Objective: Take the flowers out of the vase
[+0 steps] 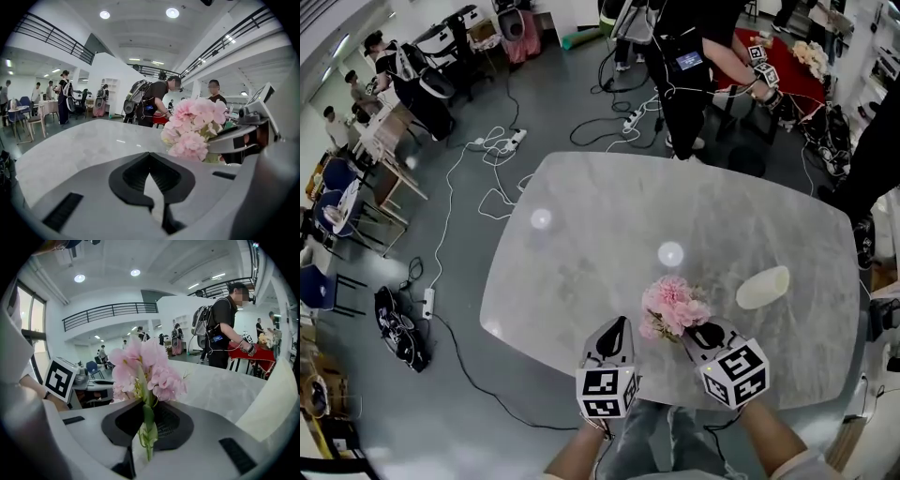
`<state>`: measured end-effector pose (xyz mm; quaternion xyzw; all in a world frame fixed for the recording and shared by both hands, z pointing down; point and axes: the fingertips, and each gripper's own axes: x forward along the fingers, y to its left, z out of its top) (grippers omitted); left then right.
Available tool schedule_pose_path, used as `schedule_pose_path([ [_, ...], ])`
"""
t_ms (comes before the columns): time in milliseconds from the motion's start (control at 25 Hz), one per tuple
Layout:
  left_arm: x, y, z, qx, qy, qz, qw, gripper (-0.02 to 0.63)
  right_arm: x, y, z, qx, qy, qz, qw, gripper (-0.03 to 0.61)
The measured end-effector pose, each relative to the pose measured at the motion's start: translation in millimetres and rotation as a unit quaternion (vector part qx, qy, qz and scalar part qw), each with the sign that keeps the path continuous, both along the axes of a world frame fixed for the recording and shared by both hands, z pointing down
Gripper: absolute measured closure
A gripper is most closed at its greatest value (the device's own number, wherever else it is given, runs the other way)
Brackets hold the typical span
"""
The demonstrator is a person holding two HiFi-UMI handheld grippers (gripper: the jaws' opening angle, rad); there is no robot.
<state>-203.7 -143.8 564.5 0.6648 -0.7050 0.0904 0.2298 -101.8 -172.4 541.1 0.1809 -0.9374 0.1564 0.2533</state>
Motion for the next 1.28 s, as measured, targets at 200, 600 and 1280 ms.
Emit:
schedule_pose_path([
  [200, 2, -9, 12, -0.008, 0.008, 0.006, 0.9999, 0.609, -1, -13, 17, -0.015, 0.009, 0.014, 1.000, 0.522],
  [600, -6, -12, 35, -0.023, 0.009, 0.005, 0.9997, 0.609, -11, -20, 55, -0.027, 0.054, 0.005, 0.998, 0.522],
  [1280, -9, -15, 50, -0.029, 0.031, 0.006, 0.9991, 0.609, -10, -36, 89, -0.056, 0.085, 0.034, 0.994, 0.515],
])
